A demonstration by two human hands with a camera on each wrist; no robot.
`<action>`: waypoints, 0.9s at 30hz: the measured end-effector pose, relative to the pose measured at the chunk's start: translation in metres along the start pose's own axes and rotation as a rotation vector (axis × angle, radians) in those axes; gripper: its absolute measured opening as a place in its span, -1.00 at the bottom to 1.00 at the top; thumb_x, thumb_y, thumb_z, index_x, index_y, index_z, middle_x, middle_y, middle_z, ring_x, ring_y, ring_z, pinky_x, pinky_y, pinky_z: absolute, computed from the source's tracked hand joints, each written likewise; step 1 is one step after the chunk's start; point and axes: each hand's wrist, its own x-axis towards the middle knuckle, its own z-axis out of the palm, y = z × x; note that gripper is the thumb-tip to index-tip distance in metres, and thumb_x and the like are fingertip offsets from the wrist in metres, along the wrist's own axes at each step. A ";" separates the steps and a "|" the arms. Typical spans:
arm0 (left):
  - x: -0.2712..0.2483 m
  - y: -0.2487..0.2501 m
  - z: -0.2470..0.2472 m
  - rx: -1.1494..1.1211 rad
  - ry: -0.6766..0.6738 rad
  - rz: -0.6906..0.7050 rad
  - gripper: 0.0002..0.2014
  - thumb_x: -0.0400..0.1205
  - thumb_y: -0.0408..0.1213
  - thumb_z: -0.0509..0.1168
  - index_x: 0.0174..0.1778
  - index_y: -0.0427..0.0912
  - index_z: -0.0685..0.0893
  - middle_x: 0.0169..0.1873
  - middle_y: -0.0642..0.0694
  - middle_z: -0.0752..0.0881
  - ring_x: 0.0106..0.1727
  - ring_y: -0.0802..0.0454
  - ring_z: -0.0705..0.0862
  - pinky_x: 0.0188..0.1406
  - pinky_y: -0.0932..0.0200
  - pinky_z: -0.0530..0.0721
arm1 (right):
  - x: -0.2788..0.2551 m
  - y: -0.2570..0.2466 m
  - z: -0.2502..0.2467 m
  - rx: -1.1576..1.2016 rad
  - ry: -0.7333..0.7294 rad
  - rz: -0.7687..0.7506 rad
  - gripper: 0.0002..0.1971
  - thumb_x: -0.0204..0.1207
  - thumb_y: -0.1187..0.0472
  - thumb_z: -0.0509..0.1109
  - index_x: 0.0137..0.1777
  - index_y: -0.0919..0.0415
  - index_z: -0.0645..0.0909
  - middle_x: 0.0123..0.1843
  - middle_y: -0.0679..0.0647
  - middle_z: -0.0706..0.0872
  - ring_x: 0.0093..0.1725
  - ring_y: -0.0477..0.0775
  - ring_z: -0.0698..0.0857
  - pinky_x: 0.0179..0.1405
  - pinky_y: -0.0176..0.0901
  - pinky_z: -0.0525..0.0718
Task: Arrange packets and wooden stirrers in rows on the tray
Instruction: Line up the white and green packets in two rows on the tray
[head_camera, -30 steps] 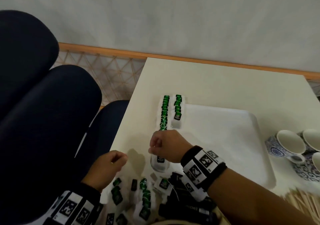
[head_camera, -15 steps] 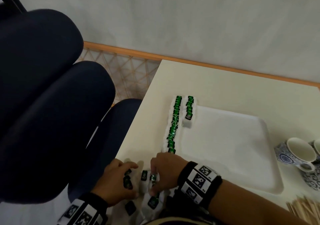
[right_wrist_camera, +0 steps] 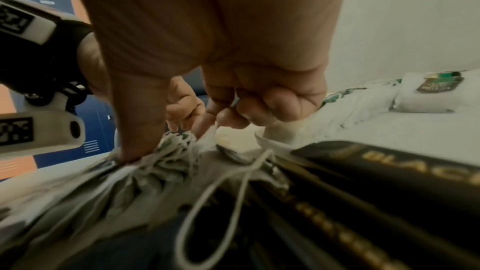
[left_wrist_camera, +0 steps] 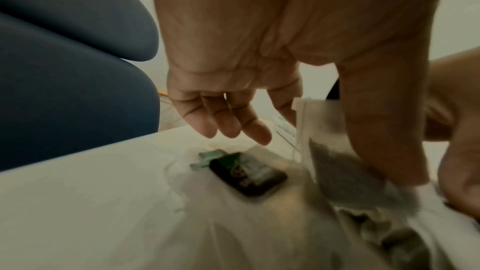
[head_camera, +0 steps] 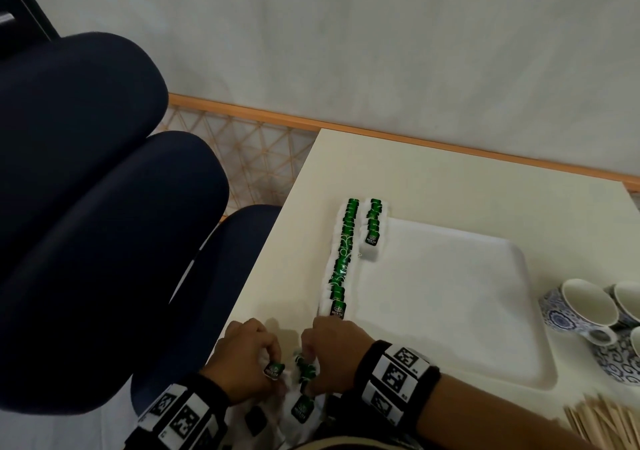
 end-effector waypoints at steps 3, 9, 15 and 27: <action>-0.002 -0.001 -0.004 -0.019 -0.052 0.016 -0.75 0.29 -0.10 0.49 -0.35 0.12 0.50 -0.07 0.23 0.50 0.07 0.15 0.43 0.02 0.18 0.42 | -0.001 0.003 0.000 0.060 0.006 -0.002 -0.57 0.34 -0.07 0.59 0.07 0.16 0.61 0.05 0.09 0.52 0.14 0.19 0.58 0.09 0.02 0.60; -0.009 -0.003 -0.014 -0.182 -0.165 -0.039 -0.50 0.11 0.03 0.60 -0.15 0.16 0.49 -0.06 0.10 0.61 -0.15 0.15 0.65 -0.07 0.15 0.71 | -0.001 0.006 0.004 0.089 0.017 0.016 -0.55 0.32 -0.09 0.59 0.12 0.11 0.63 0.14 0.12 0.56 0.16 0.17 0.60 0.13 0.06 0.67; -0.009 -0.005 -0.013 -0.133 -0.110 -0.040 -0.50 0.20 -0.05 0.54 -0.01 0.31 0.49 -0.07 0.20 0.57 -0.11 0.25 0.59 0.14 0.11 0.62 | 0.001 0.004 0.008 0.001 0.032 -0.006 -0.39 0.22 -0.25 0.59 0.13 0.12 0.58 0.09 0.11 0.58 0.11 0.18 0.59 0.12 0.14 0.66; -0.003 -0.004 -0.004 -0.148 -0.002 0.046 -0.81 0.33 -0.13 0.51 -0.48 0.16 0.62 -0.36 0.21 0.68 -0.26 0.27 0.61 -0.27 0.43 0.47 | -0.006 0.005 0.008 0.106 0.127 -0.194 -0.83 0.37 0.10 0.51 -0.09 0.13 0.71 -0.10 0.14 0.70 -0.02 0.21 0.64 -0.07 -0.08 0.58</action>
